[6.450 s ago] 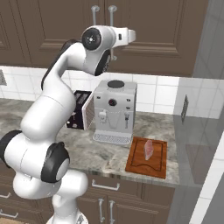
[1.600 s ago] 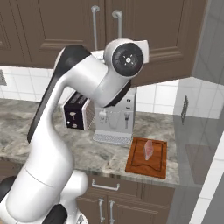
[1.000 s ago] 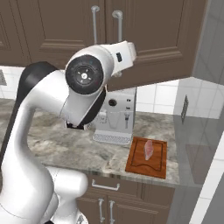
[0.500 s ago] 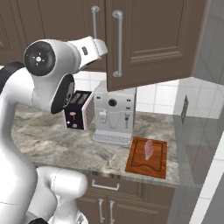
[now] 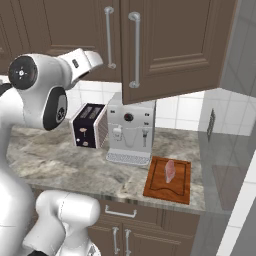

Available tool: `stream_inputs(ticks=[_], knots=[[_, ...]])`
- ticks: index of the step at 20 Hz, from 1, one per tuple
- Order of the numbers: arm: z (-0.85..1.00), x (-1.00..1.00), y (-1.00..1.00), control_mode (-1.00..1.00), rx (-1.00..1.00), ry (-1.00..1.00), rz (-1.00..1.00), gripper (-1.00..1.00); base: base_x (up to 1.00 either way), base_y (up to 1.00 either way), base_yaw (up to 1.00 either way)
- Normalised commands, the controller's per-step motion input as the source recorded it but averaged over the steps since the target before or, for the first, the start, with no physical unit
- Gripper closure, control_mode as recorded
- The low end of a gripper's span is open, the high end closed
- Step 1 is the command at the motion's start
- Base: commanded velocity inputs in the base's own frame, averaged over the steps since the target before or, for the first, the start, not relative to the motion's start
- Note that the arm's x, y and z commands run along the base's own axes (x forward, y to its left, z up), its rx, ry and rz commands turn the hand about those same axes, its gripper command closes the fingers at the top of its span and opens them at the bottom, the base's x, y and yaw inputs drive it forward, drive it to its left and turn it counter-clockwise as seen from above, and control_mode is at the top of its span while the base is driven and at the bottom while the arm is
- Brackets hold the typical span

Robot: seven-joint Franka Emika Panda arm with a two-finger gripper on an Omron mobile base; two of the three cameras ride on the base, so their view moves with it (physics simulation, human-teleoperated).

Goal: Open the cabinet, retrieve the rolling pin, and place it next to the meat on the cutting board to prepare for tenderizing.

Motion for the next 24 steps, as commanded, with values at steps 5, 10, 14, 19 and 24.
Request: stream_inputs(ticks=[5, 10, 14, 19, 24], knots=[[-0.30, 0.56, 0.06, -1.00, -0.15, 0.21, -0.09, -1.00, 0.00, 0.00, 0.00], [-0.09, 0.31, -0.08, -1.00, -0.16, 0.08, -0.24, -1.00, 0.00, 0.00, 0.00], [-0.04, 0.29, -0.16, -1.00, -0.17, 0.03, -0.27, -1.00, 0.00, 0.00, 0.00], [-0.05, 0.28, -0.24, -1.00, -0.16, 0.00, -0.19, -1.00, 0.00, 0.00, 0.00], [0.00, 0.32, -0.31, -1.00, -0.09, 0.00, -0.13, -1.00, 0.00, 0.00, 0.00]])
